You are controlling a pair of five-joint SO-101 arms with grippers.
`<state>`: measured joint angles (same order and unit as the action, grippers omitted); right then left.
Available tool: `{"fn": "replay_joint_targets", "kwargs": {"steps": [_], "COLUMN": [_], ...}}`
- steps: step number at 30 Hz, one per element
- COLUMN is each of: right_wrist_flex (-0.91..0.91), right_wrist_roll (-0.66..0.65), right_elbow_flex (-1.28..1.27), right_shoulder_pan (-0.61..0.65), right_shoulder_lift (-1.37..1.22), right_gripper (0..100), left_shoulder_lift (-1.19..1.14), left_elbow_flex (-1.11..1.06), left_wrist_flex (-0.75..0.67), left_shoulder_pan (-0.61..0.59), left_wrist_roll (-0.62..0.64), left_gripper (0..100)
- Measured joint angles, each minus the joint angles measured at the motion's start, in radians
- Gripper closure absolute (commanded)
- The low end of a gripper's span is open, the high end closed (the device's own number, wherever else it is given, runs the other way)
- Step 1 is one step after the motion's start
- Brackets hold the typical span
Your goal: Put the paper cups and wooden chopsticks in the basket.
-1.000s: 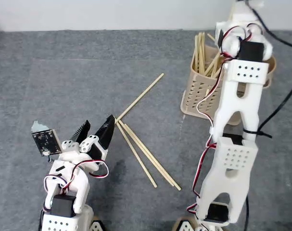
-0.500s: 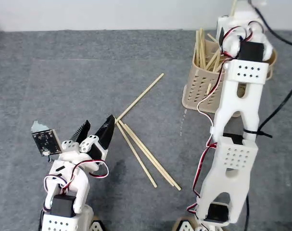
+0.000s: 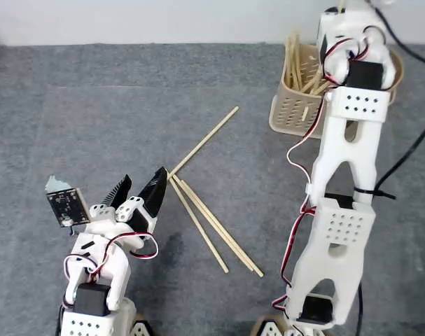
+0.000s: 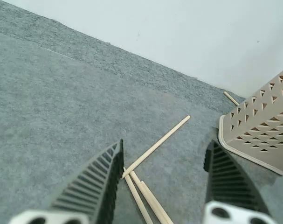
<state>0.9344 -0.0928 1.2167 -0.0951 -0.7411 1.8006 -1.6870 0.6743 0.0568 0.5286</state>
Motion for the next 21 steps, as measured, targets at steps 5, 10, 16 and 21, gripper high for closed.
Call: {"fn": "replay_joint_targets", "kwargs": {"steps": [5, 10, 16, 21], "right_wrist_flex": [-0.017, -0.017, -0.029, -0.029], "right_wrist_roll": [0.003, 0.003, 0.003, 0.003], "right_elbow_flex": [0.002, 0.002, 0.002, 0.002], "right_shoulder_pan": [0.0, 0.0, 0.0, 0.0], "right_shoulder_lift": [-0.028, -0.029, -0.029, -0.029], "right_gripper": [89.1, 85.1, 82.8, 77.9], "left_shoulder_lift": [0.0, 0.0, 0.0, 0.0], "left_elbow_flex": [0.0, 0.0, 0.0, 0.0], "left_wrist_flex": [0.0, 0.0, 0.0, 0.0], "left_shoulder_pan": [0.0, 0.0, 0.0, 0.017], "left_wrist_roll": [0.0, 0.0, 0.0, -0.005], "left_gripper": [73, 73, 73, 73]}}
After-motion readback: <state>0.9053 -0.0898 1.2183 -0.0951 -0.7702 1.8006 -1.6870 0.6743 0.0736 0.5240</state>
